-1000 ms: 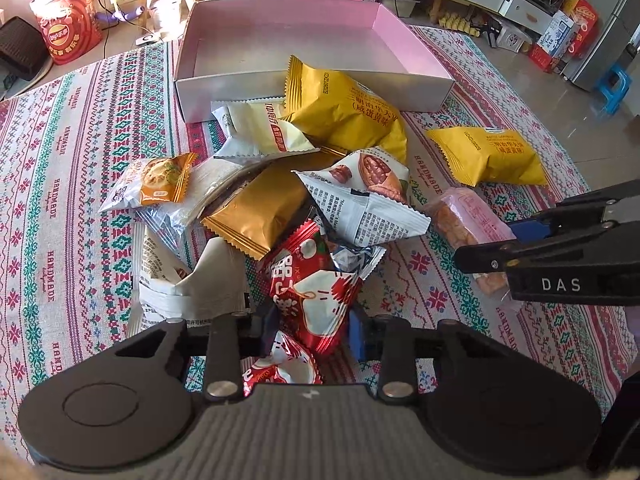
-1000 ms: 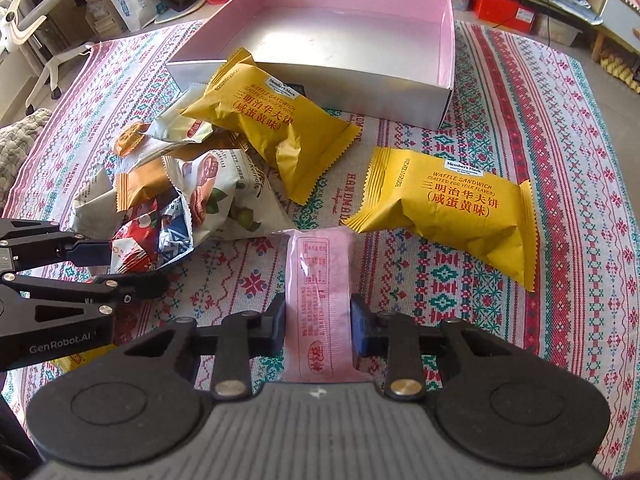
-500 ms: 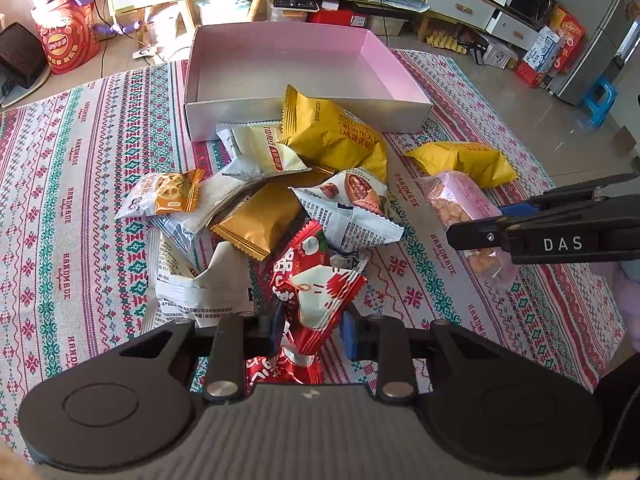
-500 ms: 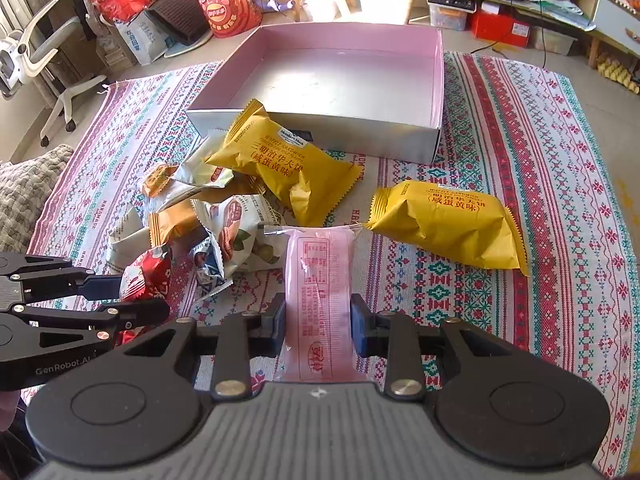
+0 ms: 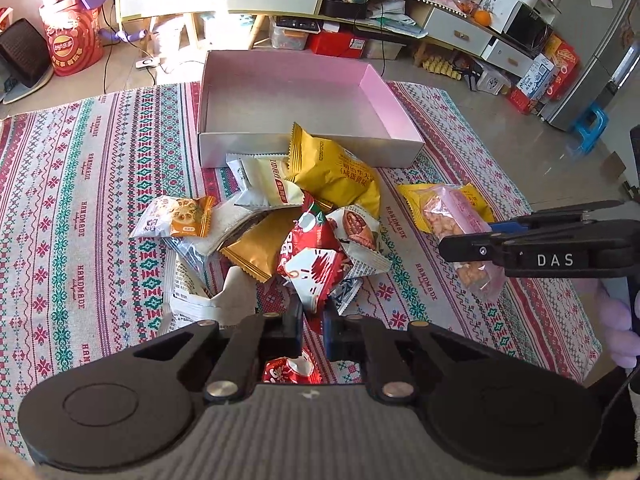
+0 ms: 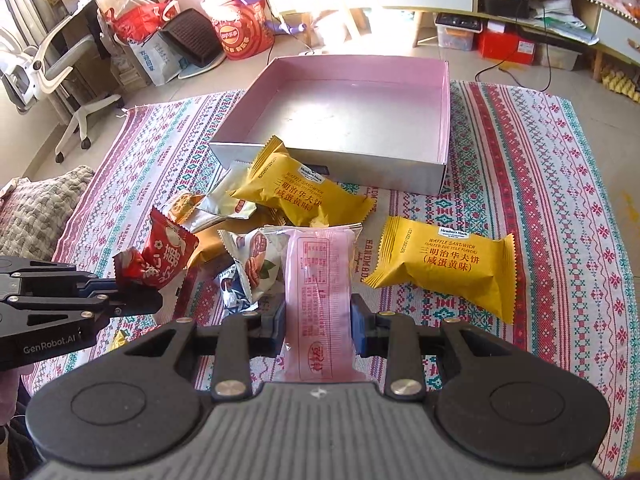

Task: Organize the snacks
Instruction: 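Lift and carry both held packets over the pink box with both tools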

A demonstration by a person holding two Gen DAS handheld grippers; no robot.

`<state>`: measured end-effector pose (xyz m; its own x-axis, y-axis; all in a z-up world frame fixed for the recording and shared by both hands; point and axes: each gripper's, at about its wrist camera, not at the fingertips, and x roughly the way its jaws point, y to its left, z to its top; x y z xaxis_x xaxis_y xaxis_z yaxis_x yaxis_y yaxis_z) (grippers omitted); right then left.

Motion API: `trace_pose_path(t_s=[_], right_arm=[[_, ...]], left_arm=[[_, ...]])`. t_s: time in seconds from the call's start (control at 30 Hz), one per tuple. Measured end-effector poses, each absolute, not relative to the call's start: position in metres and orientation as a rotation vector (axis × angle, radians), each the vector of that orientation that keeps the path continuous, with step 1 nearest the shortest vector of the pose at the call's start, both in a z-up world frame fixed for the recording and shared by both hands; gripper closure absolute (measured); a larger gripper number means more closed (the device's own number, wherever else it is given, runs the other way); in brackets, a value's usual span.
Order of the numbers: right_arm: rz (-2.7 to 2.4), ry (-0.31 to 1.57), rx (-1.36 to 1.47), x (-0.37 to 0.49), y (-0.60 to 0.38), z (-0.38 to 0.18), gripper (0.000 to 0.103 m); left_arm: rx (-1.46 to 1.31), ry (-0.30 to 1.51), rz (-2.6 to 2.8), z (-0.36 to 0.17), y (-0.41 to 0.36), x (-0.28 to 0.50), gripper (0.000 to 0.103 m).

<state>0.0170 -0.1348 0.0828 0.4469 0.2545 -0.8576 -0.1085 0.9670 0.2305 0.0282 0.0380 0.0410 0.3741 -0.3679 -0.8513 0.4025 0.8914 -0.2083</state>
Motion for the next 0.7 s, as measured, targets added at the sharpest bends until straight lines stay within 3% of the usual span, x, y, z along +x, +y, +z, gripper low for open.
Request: trace_pose_path(t_s=[0.13,0.17,0.37,0.7], right_arm=[[0.229,1.099,0.148,0.018,-0.134,0.079,0.074],[0.229,1.105,0.149,0.019,-0.134,0.077,0.074],[0.232,1.126,0.145,0.016,-0.131,0.072,0.074],[0.230,1.146,0.133,0.014,-0.128,0.066,0.074]], left_arm=[[0.050,1.136,-0.473,0.026,0.040,0.032,0.086],[0.045,1.148,-0.473,0.022,0.041,0.033,0.076],[0.080,1.141,-0.453,0.010,0.033,0.035,0.047],[0.169,1.092,-0.474,-0.011,0.009,0.045,0.045]])
